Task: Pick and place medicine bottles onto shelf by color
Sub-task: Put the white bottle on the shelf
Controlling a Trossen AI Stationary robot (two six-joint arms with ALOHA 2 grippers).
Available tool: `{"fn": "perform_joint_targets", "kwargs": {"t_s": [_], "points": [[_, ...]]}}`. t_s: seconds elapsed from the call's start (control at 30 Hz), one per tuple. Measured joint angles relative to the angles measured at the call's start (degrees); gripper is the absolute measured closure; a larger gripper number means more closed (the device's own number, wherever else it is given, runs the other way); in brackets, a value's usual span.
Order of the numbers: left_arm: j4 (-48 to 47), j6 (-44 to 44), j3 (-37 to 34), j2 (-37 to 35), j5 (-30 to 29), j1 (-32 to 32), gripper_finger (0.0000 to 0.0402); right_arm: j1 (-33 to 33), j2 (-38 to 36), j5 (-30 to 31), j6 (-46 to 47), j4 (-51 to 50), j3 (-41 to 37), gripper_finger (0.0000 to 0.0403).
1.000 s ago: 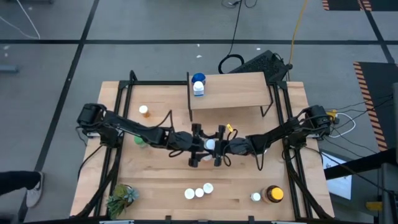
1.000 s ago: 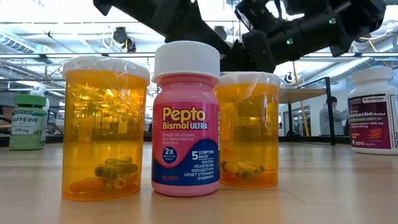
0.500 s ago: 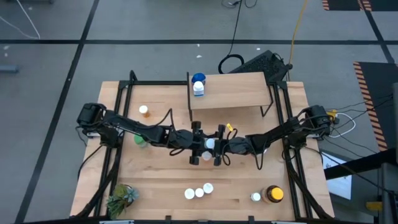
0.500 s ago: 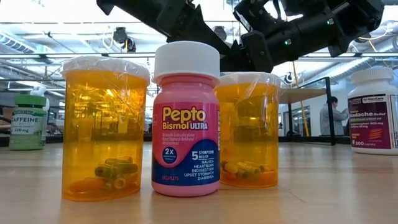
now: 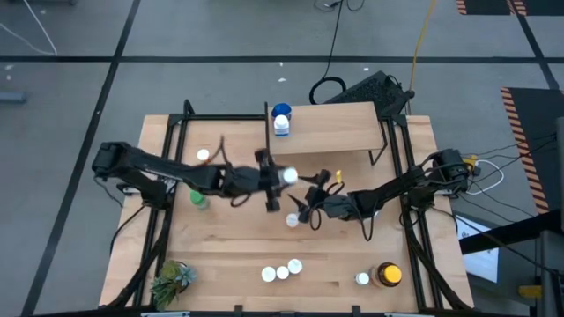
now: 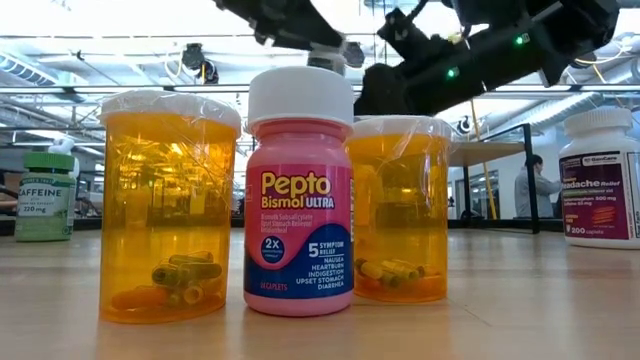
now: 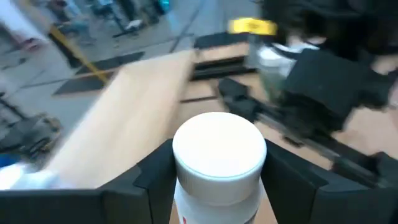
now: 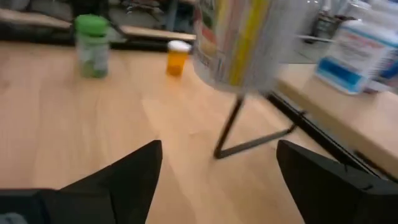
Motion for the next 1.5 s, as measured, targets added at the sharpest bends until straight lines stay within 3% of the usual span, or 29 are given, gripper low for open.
{"fn": "perform_joint_targets", "kwargs": {"t_s": [0.2,0.5,0.67,1.0,1.5], "points": [[-0.8,-1.4,-0.1,-3.9,4.0,7.5,0.018,-0.2,-2.1,-1.7,2.0,0.4,0.1,0.0086],[1.4,-4.9,-0.3,-1.2,7.0,16.1,0.0195,-0.2,-3.2,-3.8,2.5,-1.6,0.0,0.0089],[2.8,-5.8,-0.2,0.3,7.1,17.7,0.0168,-0.3,-3.9,-3.9,3.4,-3.0,0.0,0.009],[3.7,-5.3,-0.2,3.0,7.1,19.4,0.0188,-0.3,-4.3,-3.9,3.5,-3.9,0.0,0.009],[2.3,-3.1,-0.2,3.4,6.8,19.7,0.0098,-0.3,-4.2,-3.9,3.5,-4.2,0.0,0.009]]}}
